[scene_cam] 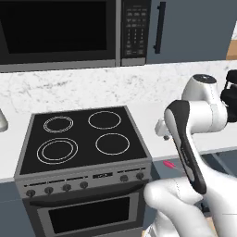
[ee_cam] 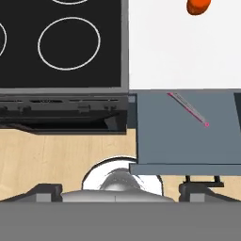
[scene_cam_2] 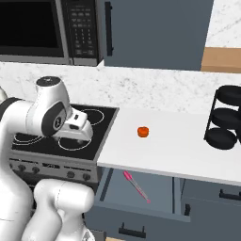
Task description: Pick the tongs from the drawer and place it on the counter.
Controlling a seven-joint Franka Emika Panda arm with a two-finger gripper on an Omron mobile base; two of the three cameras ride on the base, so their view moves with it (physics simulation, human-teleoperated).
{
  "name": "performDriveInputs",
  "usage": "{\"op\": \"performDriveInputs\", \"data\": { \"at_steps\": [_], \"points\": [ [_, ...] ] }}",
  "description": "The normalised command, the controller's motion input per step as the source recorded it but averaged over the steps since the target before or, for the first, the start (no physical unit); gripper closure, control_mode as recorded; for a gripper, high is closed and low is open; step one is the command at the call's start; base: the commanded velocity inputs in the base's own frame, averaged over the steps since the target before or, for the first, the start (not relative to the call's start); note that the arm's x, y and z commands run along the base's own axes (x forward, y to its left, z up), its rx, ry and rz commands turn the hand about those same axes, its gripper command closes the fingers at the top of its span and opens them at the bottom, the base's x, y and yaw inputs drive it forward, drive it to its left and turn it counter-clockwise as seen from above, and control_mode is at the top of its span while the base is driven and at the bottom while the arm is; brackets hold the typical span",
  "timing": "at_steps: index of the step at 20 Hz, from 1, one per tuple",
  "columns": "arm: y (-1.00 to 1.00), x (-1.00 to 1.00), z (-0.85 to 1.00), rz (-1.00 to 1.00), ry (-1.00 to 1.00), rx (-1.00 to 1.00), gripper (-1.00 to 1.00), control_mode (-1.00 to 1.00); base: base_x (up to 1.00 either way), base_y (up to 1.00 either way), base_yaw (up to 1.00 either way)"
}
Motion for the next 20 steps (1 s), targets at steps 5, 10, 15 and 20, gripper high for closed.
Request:
{"op": "performDriveInputs", "data": {
  "at_steps": [5, 10, 15, 20],
  "points": [
    [-0.11, -0.17, -0.55, -0.01, -0.05, 0.00, -1.00, 1.00, -0.11, -0.07, -0.02],
    [0.00, 0.00, 0.00, 0.00, 0.00, 0.00, -1.00, 1.00, -0.15, 0.46, -0.31],
    [0.00, 0.00, 0.00, 0.00, 0.00, 0.00, -1.00, 1.00, 0.00, 0.81, -0.69],
    [0.00, 0.00, 0.00, 0.00, 0.00, 0.00, -1.00, 1.00, 0.04, 0.46, -0.83]
  ]
}}
